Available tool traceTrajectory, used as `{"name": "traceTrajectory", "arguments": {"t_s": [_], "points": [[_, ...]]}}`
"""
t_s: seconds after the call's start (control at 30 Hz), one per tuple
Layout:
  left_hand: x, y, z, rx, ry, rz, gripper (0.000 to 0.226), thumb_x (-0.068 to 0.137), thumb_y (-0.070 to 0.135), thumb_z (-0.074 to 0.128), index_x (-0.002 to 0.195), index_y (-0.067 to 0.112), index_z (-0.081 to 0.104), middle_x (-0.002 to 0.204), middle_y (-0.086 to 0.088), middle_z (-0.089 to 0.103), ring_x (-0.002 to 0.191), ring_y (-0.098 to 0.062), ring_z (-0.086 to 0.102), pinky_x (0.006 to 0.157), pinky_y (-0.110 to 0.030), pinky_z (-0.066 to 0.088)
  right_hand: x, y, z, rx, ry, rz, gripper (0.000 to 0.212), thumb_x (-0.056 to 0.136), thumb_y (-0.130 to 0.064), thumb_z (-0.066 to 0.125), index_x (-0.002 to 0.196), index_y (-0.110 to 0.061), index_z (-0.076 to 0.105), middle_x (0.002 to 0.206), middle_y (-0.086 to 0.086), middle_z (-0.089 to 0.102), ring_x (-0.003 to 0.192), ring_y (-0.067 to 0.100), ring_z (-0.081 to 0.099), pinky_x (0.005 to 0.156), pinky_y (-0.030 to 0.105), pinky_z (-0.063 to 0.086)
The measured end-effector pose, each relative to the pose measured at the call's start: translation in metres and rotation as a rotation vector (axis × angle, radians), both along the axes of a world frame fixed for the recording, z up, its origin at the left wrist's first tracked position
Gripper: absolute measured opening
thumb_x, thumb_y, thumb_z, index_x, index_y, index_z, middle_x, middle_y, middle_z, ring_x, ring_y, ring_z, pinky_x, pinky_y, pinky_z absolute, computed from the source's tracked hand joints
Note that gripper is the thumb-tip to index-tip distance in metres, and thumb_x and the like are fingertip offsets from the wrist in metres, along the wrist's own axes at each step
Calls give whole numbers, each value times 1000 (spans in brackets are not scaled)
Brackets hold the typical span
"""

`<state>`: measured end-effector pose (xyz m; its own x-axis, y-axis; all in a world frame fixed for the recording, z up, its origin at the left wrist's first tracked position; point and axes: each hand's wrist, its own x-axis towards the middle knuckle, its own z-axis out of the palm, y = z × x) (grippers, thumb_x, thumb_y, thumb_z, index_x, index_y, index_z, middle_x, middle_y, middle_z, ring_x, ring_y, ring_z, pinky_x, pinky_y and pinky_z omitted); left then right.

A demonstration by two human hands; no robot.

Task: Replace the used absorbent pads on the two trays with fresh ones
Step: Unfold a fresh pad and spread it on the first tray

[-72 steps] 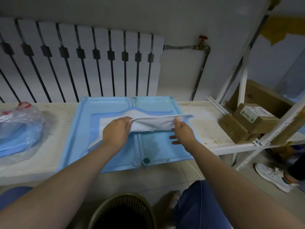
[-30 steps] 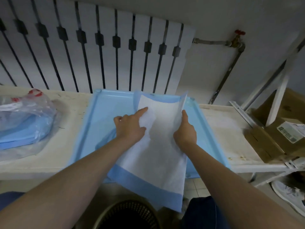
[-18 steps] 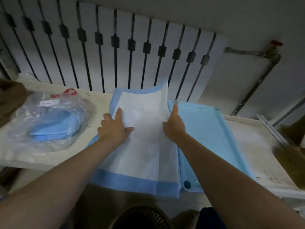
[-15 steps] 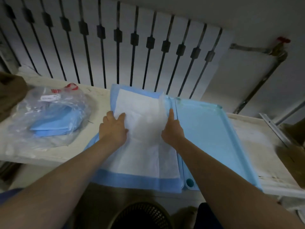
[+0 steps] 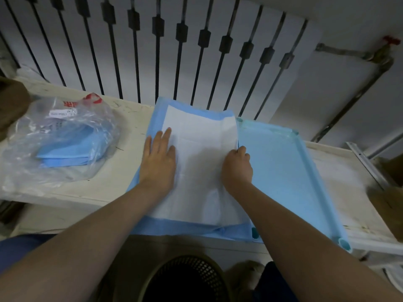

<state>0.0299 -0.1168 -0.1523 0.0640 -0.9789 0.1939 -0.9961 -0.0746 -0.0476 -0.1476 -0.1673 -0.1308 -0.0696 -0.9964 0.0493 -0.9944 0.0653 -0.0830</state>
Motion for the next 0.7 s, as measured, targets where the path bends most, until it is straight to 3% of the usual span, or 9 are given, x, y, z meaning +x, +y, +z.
{"name": "traceTrajectory", "arguments": {"t_s": [0.13, 0.2, 0.3, 0.4, 0.53, 0.7], "points": [[-13, 6, -11, 238, 211, -165, 69, 97, 53, 31, 153, 18, 10, 160, -7, -12, 147, -27, -11, 119, -41, -7, -3, 1, -2, 2, 88, 26, 38, 88, 3, 45, 126, 3, 45, 132, 14, 35, 118, 30, 38, 70, 32, 38], [-16, 11, -19, 370, 255, -113, 76, 93, 64, 23, 152, 25, -3, 158, -6, -21, 145, -26, -20, 118, -46, -9, -6, 4, -4, -17, 237, 70, 46, 91, -7, 42, 137, 0, 37, 141, 14, 29, 125, 30, 32, 91, 35, 37], [-18, 18, -26, 381, 222, -84, 75, 91, 67, 13, 151, 30, -12, 156, -4, -27, 143, -25, -27, 115, -51, -15, -2, 17, -4, -42, 230, 226, 56, 98, -19, 36, 149, -6, 17, 159, 11, -1, 144, 31, 8, 117, 44, 13], [-19, 21, -23, 374, 223, -72, 69, 95, 61, 9, 151, 29, -12, 156, -7, -27, 143, -26, -26, 115, -51, -13, 10, 44, -13, 133, 79, 386, 64, 101, -39, 30, 153, -12, 2, 159, 9, -14, 147, 29, -7, 120, 42, 3], [-16, 29, -10, 447, 173, -41, 71, 96, 59, 19, 153, 25, -7, 157, -13, -22, 145, -32, -18, 118, -46, -7, 2, 65, -33, 291, 42, 288, 76, 97, -58, 19, 152, -12, -4, 158, 16, -13, 147, 31, -10, 120, 43, -5], [-5, 38, 26, 446, -166, -195, 83, 86, 70, 39, 152, 27, 13, 160, -10, 8, 147, -27, 7, 118, -49, -6, 5, 69, -19, 314, 1, 351, 90, 92, -63, 34, 151, -10, -9, 157, 17, -19, 146, 32, -16, 119, 44, -4]]}}
